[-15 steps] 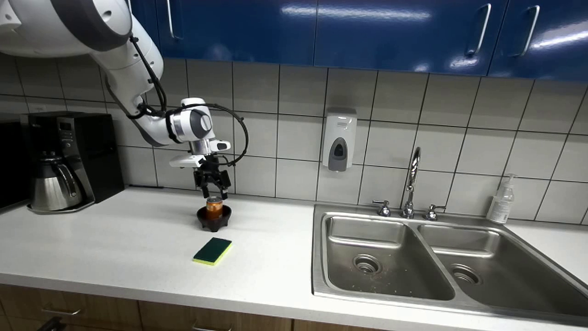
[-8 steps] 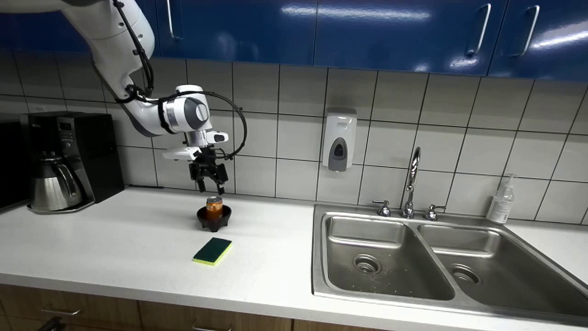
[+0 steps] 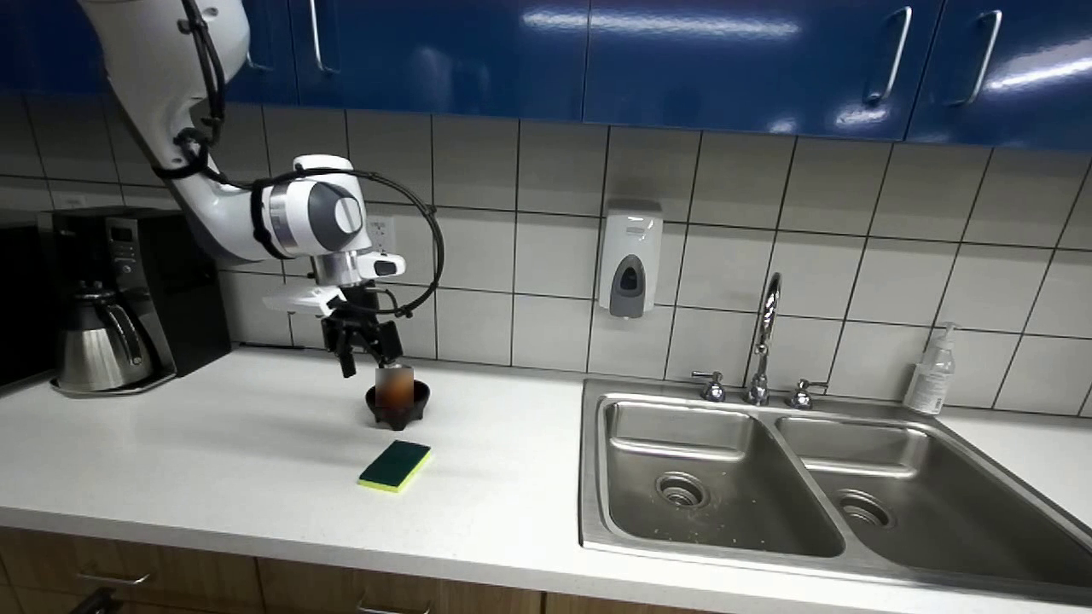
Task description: Put the orange can inside the black bowl
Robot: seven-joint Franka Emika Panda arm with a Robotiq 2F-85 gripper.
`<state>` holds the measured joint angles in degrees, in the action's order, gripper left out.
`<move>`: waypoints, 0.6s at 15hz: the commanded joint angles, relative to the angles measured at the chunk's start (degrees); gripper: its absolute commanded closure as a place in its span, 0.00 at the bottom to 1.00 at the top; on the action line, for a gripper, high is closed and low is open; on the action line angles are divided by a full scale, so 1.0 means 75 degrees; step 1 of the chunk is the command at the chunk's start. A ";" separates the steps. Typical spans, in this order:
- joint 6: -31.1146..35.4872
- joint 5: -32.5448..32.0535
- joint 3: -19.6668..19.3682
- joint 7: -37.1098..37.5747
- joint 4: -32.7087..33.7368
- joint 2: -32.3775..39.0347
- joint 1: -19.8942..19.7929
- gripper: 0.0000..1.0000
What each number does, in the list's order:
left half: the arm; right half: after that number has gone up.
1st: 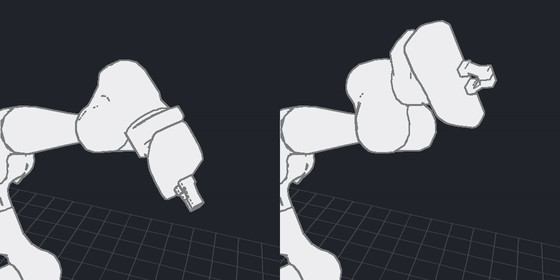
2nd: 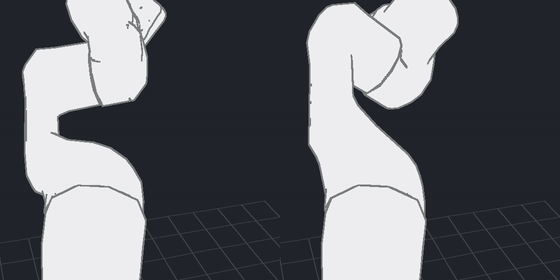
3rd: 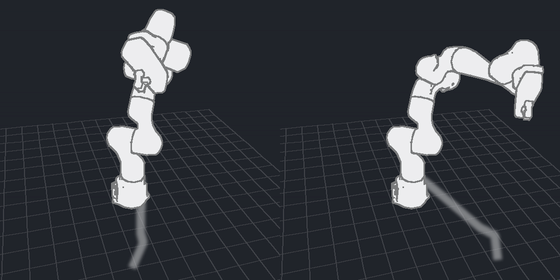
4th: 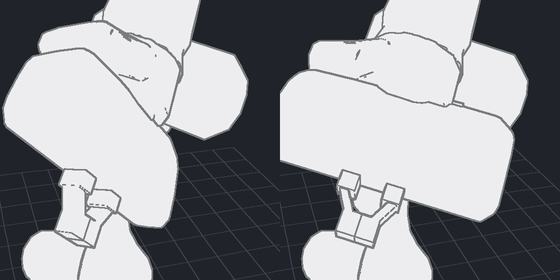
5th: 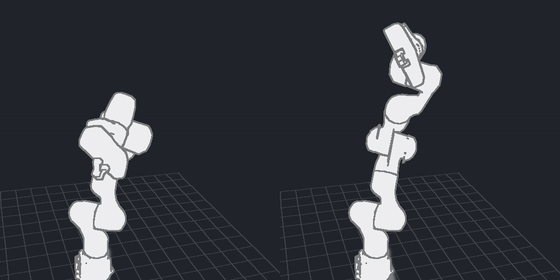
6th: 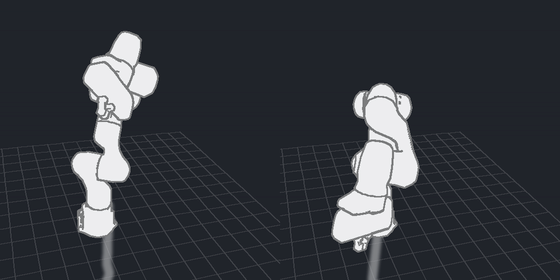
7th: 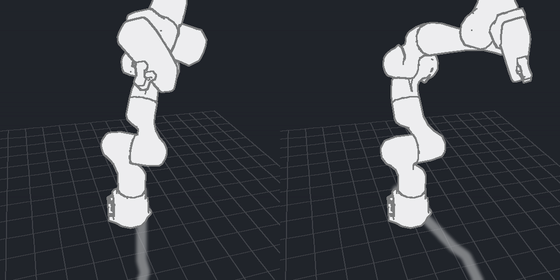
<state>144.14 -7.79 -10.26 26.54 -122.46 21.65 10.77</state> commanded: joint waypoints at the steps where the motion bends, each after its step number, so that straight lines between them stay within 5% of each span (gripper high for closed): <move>1: 0.0735 -0.0499 0.0007 0.0462 -0.1903 -0.1389 0.0052 0.00; 7: 0.1102 -0.1570 0.0194 0.1194 -0.4127 -0.3111 -0.0203 0.00; 8: 0.0990 -0.1200 0.0380 0.0823 -0.3310 -0.2235 -0.0374 0.00; 9: 0.0992 -0.1235 0.0453 0.0858 -0.3521 -0.2419 -0.0435 0.00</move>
<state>151.73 -16.75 -9.83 32.81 -148.98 3.52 10.54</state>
